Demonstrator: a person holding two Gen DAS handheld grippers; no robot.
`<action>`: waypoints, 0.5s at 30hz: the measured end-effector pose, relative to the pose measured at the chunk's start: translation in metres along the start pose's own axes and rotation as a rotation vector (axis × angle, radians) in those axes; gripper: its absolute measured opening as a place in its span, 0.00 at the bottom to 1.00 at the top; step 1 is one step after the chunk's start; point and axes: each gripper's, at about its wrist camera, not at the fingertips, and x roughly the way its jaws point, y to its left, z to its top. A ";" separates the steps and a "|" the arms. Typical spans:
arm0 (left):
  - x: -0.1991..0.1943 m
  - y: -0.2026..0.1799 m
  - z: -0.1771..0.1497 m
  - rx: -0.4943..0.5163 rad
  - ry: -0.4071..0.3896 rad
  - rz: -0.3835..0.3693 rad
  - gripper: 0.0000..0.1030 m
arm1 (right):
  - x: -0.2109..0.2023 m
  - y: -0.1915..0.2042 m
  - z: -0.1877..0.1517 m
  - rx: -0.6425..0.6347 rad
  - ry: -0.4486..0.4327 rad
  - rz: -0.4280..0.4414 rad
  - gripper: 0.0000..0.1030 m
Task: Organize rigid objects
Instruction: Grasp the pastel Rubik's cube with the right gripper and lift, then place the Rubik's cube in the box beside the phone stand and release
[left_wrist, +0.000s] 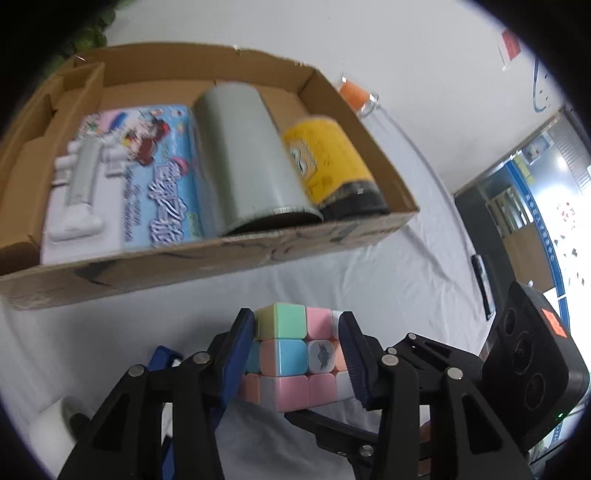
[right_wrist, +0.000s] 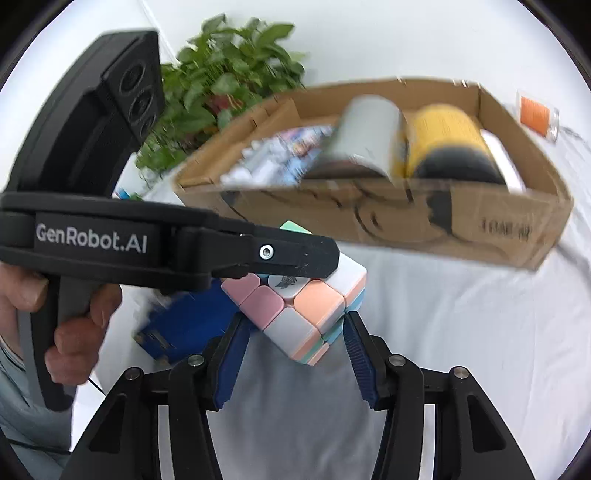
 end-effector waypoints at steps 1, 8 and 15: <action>-0.007 0.001 0.001 -0.003 -0.017 0.002 0.44 | -0.005 0.006 0.005 -0.020 -0.013 0.001 0.49; -0.068 0.015 0.030 -0.043 -0.183 -0.010 0.43 | -0.017 0.041 0.072 -0.178 -0.069 0.020 0.48; -0.081 0.060 0.075 -0.136 -0.253 -0.032 0.43 | 0.030 0.041 0.138 -0.277 0.028 0.069 0.46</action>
